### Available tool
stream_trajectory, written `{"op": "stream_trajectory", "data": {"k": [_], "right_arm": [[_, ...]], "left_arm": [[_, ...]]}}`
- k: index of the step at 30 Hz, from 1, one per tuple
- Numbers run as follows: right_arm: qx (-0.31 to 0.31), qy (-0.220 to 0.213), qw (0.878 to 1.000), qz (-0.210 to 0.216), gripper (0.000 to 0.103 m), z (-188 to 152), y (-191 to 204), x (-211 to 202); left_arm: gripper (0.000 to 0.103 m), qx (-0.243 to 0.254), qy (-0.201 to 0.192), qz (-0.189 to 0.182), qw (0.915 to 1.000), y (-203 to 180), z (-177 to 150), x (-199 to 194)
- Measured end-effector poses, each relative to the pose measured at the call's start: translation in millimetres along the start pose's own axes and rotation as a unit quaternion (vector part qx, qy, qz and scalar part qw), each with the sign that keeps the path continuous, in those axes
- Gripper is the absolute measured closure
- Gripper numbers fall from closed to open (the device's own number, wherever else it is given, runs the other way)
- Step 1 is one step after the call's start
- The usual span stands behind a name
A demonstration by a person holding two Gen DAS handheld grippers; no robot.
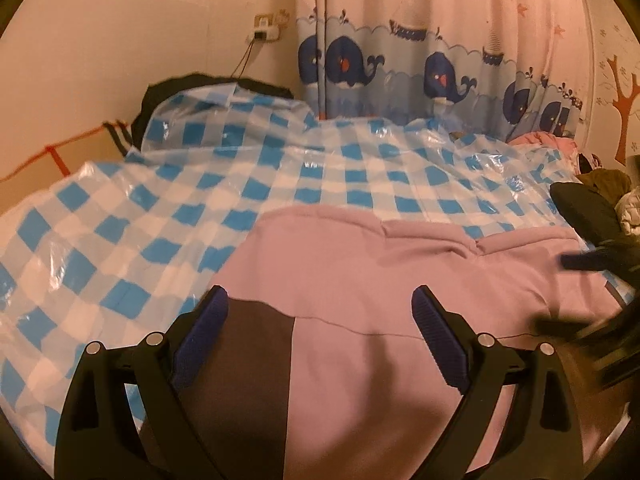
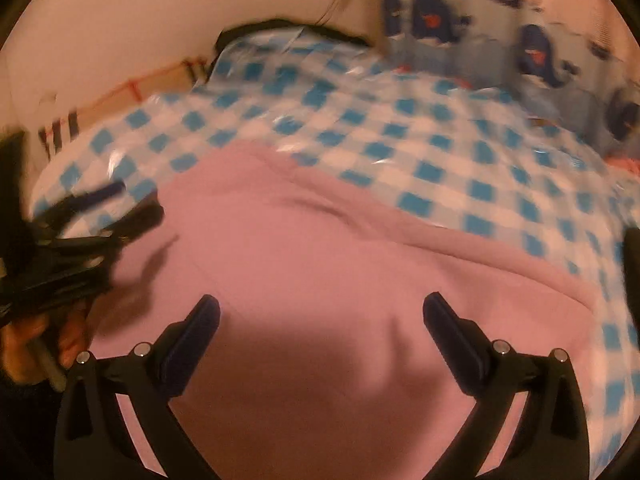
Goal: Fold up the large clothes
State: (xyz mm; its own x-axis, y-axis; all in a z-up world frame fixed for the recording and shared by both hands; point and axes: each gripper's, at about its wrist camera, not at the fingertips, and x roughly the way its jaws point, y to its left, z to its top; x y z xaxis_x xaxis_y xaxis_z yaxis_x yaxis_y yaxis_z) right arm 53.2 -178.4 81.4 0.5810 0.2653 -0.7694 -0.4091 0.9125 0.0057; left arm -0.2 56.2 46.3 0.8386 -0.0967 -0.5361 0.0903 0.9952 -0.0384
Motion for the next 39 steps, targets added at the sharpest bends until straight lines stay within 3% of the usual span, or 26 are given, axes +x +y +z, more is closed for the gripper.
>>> {"op": "stream_trajectory", "data": {"k": [2,4,6,8,11,14,16,18,24,26,29,35,39], "right_arm": [[-0.023,0.096,0.995,0.003,0.005,-12,15,68],[-0.001,0.111,0.994,0.023,0.005,-15,9,75],[0.005,0.098,0.995,0.029,0.005,-5,4,61],[0.014,0.059,0.997,0.039,0.005,7,2,40],[0.008,0.023,1.0,0.008,0.005,30,-1,35],[0.019,0.048,0.999,-0.013,0.005,38,-11,76],[0.026,0.101,0.995,0.006,0.005,27,-16,115],[0.031,0.128,0.991,0.013,0.005,32,-18,121],[0.019,0.062,0.998,0.008,0.005,94,-13,104],[0.003,0.076,0.997,0.011,0.005,106,4,133],[-0.02,0.114,0.993,-0.004,0.005,94,18,188],[-0.01,0.138,0.99,0.02,0.005,95,8,171],[-0.013,0.091,0.996,0.019,0.005,91,5,113]], "left_arm": [[0.014,0.0,-0.007,-0.001,1.0,1,2,-4],[0.014,-0.009,-0.011,-0.013,0.9998,4,4,-8],[0.014,-0.015,-0.012,-0.019,0.9996,6,6,-12],[0.014,-0.021,-0.015,-0.027,0.9993,7,8,-15],[0.014,-0.019,-0.025,-0.029,0.9991,6,10,-22],[0.014,-0.017,-0.029,-0.024,0.9992,6,10,-24],[0.014,-0.018,-0.027,-0.023,0.9992,7,10,-23],[0.014,-0.018,-0.027,-0.019,0.9993,7,10,-24],[0.014,-0.016,-0.02,-0.011,0.9996,8,11,-22],[0.014,-0.014,-0.018,-0.01,0.9997,8,11,-21],[0.014,-0.012,-0.02,-0.006,0.9997,8,10,-21],[0.014,-0.013,-0.027,-0.009,0.9995,11,12,-25],[0.014,-0.011,-0.04,-0.006,0.9991,12,14,-32]]}}
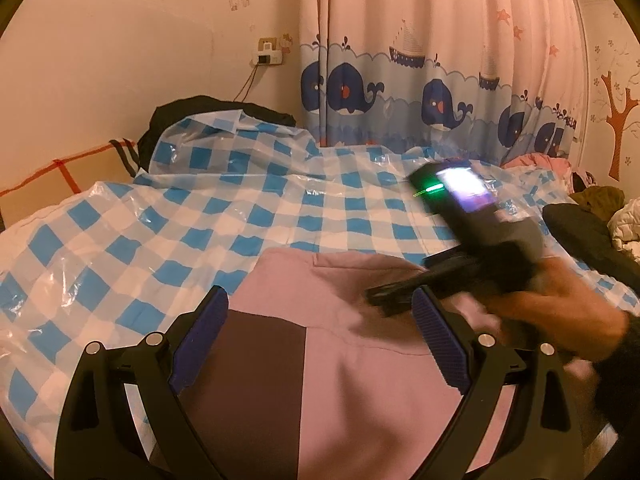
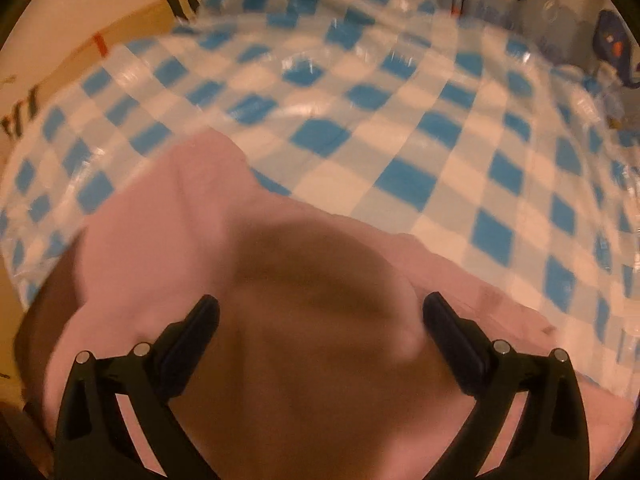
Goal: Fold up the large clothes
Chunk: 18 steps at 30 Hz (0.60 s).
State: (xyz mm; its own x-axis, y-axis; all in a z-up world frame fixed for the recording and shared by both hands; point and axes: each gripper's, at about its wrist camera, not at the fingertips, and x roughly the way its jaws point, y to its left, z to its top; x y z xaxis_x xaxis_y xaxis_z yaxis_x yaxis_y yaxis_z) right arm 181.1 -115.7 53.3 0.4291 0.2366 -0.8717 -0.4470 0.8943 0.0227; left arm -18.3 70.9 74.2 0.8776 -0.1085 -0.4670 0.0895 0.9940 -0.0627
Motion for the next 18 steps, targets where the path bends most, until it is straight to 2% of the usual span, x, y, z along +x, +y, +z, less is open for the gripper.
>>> {"op": "stream_trajectory", "data": {"k": [2,6,10,11,12,13,15,18], "right_arm": [[-0.01,-0.022,0.999,-0.027,0.005,-17,-5,-31],[0.003,-0.03,0.994,-0.104,0.005,-61,-35,-64],[0.09,-0.01,0.982,-0.164,0.005,-125,-102,-68],[0.118,0.0,0.981,-0.153,0.005,-142,-118,-60],[0.152,0.004,0.982,-0.111,0.005,-159,-133,-49],[0.165,0.009,0.982,-0.096,0.005,-166,-138,-45],[0.158,0.019,0.982,-0.104,0.005,-157,-133,-50],[0.127,-0.024,0.989,-0.072,0.005,-130,-105,-71]], "left_arm": [[0.014,-0.001,-0.004,-0.001,1.0,0,1,-3],[0.014,0.0,-0.012,-0.002,0.9999,1,3,-8],[0.014,0.003,-0.023,0.003,0.9997,1,5,-12],[0.014,0.004,-0.024,0.004,0.9997,0,5,-13],[0.013,0.005,-0.025,0.005,0.9997,0,5,-14],[0.013,0.007,-0.027,0.006,0.9996,-1,5,-14],[0.013,0.008,-0.028,0.008,0.9996,-1,5,-14],[0.013,0.014,-0.028,0.01,0.9995,-3,5,-14]]}}
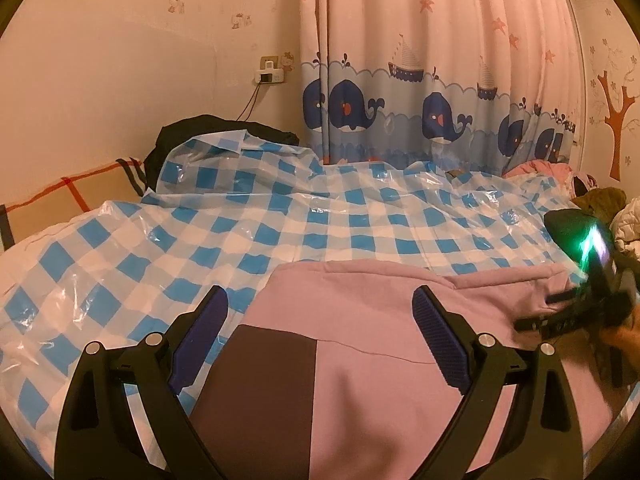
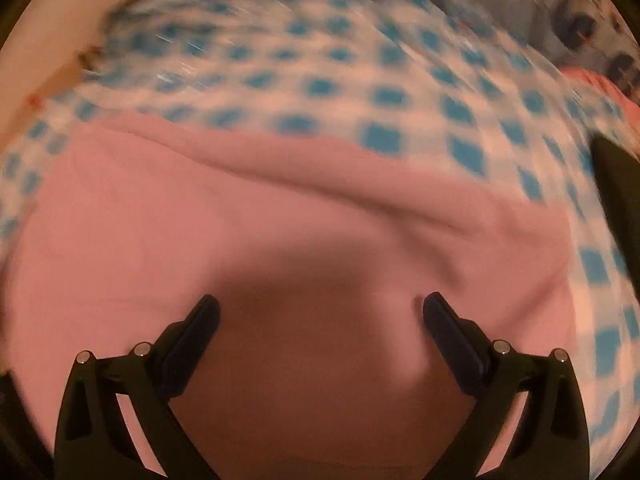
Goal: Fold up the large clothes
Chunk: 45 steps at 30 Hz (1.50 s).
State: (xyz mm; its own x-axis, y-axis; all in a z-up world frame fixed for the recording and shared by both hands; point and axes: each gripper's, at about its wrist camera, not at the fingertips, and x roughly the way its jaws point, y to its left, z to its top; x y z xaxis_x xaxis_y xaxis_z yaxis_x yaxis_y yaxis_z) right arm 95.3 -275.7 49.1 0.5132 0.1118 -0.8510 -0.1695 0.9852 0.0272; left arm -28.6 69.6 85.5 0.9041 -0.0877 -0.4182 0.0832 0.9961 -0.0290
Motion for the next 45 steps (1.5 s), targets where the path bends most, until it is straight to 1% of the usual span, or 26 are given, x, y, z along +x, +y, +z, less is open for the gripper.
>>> {"op": "stream_trajectory", "data": {"k": [1,2,5,8,10,11,12,14,15,17,19,21,24,25,26,28,29,30,33,38,41,45], "right_arm": [[-0.018,-0.013,1.0,0.005,0.005,7,16,-6],[-0.043,-0.03,0.998,0.019,0.005,16,38,-13],[-0.094,-0.045,0.993,0.047,0.005,30,93,-16],[-0.141,-0.038,0.988,0.057,0.005,39,135,-3],[-0.162,-0.022,0.985,0.055,0.005,38,153,15],[-0.171,-0.008,0.984,0.052,0.005,36,161,28],[-0.171,0.001,0.984,0.054,0.005,34,162,34],[-0.153,0.02,0.985,0.074,0.005,34,155,44],[-0.148,0.021,0.986,0.078,0.005,34,152,42],[-0.147,0.008,0.986,0.075,0.005,35,154,33],[-0.148,-0.01,0.985,0.087,0.005,41,159,24],[-0.152,-0.034,0.983,0.102,0.005,52,172,14],[-0.169,-0.041,0.978,0.115,0.005,65,198,14],[-0.18,-0.039,0.976,0.115,0.005,68,208,18],[-0.195,-0.027,0.974,0.11,0.005,69,221,28],[-0.2,-0.009,0.973,0.114,0.005,69,232,47],[-0.196,0.001,0.973,0.118,0.005,69,232,55],[-0.19,0.011,0.974,0.125,0.005,69,230,61],[-0.17,0.016,0.974,0.146,0.005,68,221,64],[-0.168,0.017,0.975,0.146,0.005,67,220,64],[-0.167,0.007,0.976,0.142,0.005,67,217,56],[-0.162,-0.024,0.979,0.12,0.005,64,200,30]], "left_arm": [[0.013,0.003,-0.002,0.002,1.0,-1,0,-1],[0.013,0.005,-0.003,0.003,1.0,-2,0,-1],[0.013,0.007,-0.004,0.004,1.0,-3,0,-3],[0.013,0.006,-0.004,0.003,1.0,-2,0,-4],[0.013,0.007,-0.005,0.003,1.0,-2,0,-3],[0.013,0.006,-0.005,0.003,1.0,-2,1,-3],[0.013,0.005,-0.005,0.002,1.0,-2,1,-4],[0.013,0.004,-0.006,0.001,1.0,-2,2,-5],[0.013,0.004,-0.006,0.001,1.0,-2,2,-4],[0.013,0.004,-0.005,0.0,1.0,-2,3,-5],[0.013,0.004,-0.006,0.0,1.0,-2,3,-6],[0.013,0.005,-0.006,0.0,1.0,-3,4,-6],[0.013,0.005,-0.004,0.0,1.0,-4,4,-5],[0.013,0.005,-0.003,0.0,1.0,-5,4,-5],[0.013,0.005,-0.002,0.0,1.0,-5,4,-5],[0.012,0.003,-0.003,0.012,0.9999,-3,4,-5],[0.011,0.0,-0.001,0.001,1.0,-2,5,-4],[0.011,-0.005,0.0,-0.002,1.0,-1,5,-4],[0.011,-0.001,-0.001,-0.001,1.0,-3,4,-4],[0.011,0.0,0.001,-0.002,1.0,-5,3,-4],[0.011,-0.002,0.001,-0.003,1.0,-4,2,-3],[0.011,-0.005,0.001,-0.007,1.0,-2,1,-2]]}}
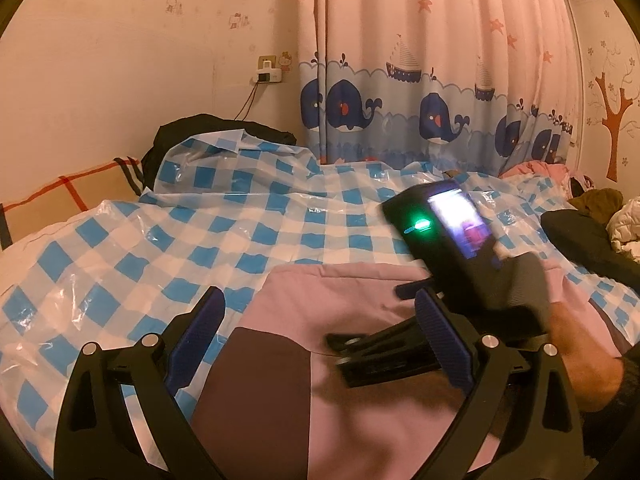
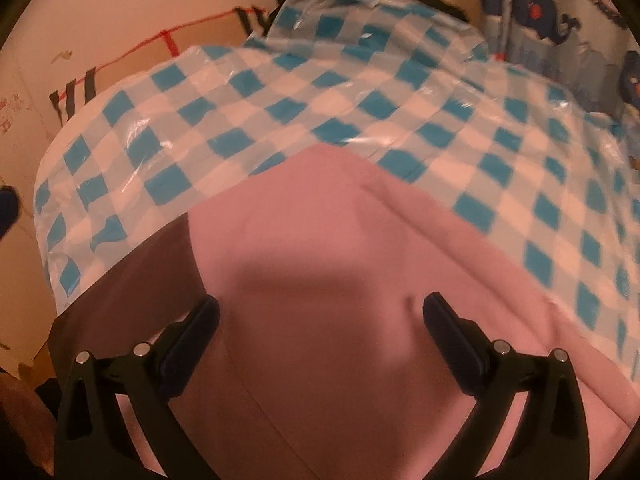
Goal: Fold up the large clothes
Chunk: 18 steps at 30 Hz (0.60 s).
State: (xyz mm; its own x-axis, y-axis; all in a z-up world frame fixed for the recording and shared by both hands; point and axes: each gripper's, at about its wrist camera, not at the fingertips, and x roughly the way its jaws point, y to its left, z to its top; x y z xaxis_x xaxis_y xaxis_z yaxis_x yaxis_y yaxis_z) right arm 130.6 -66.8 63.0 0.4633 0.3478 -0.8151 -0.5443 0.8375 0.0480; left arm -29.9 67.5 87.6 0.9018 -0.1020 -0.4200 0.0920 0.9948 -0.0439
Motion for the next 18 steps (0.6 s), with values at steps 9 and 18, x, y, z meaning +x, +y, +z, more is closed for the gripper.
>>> {"op": "stream_trajectory", "data": {"k": [9,18], "right_arm": [[0.034,0.033,0.999,0.001,0.005,-28,-28,16],[0.04,0.028,0.999,0.009,0.005,-32,-29,17]], "left_arm": [[0.011,-0.002,0.006,-0.003,1.0,0,-1,1],[0.011,-0.001,0.008,-0.004,1.0,-2,-1,1]]}}
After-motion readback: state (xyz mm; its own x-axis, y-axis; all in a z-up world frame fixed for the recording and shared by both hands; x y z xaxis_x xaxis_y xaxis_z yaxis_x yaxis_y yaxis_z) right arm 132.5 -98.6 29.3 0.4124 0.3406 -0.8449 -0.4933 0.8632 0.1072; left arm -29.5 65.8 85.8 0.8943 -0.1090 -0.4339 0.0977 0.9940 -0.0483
